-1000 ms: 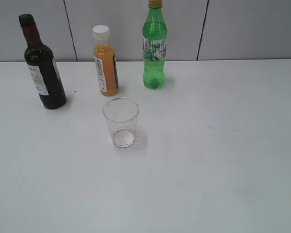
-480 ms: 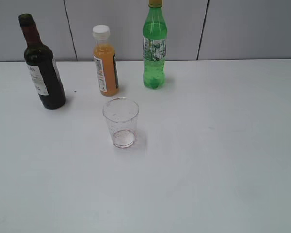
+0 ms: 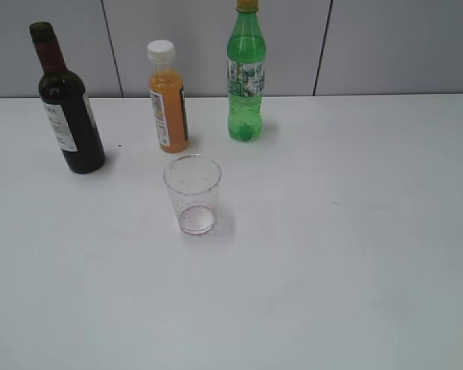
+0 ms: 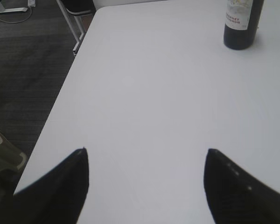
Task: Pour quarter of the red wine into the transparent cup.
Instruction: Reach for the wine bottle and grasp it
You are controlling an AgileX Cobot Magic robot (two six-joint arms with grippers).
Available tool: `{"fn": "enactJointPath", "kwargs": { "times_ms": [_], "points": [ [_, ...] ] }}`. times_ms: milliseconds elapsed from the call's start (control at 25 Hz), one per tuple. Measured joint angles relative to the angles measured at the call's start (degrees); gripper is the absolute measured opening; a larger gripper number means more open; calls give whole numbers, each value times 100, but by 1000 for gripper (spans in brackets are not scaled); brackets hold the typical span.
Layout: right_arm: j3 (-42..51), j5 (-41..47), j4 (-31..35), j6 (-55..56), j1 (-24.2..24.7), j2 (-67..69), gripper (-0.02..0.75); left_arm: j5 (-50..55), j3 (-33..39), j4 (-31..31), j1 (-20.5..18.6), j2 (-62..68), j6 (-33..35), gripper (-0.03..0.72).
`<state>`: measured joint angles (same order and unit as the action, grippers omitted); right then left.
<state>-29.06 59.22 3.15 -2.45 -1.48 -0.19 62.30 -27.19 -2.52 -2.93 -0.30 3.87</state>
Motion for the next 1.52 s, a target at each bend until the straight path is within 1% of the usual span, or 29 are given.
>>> {"fn": "enactJointPath", "kwargs": {
  "times_ms": [680,760,880,960,1040,1200,1400,1520],
  "points": [
    [0,0,0,6,0,0,589,0,0,0,0,0,0,582],
    [0,0,0,6,0,0,589,0,0,-6,0,0,0,599],
    [0,0,0,-1,0,0,587,-7,0,-11,0,0,0,664],
    [0,0,0,-1,0,0,587,-93,-14,-5,0,0,0,682],
    [0,0,0,-1,0,0,587,-458,-67,195,0,0,0,688],
    [0,7,0,-1,0,0,587,-1651,-10,827,0,184,6,687],
    [0,7,0,6,0,0,588,-3330,320,974,0,1136,11,677],
    [0,7,0,6,0,0,588,-4407,387,990,0,1875,24,671]
  ]
}}
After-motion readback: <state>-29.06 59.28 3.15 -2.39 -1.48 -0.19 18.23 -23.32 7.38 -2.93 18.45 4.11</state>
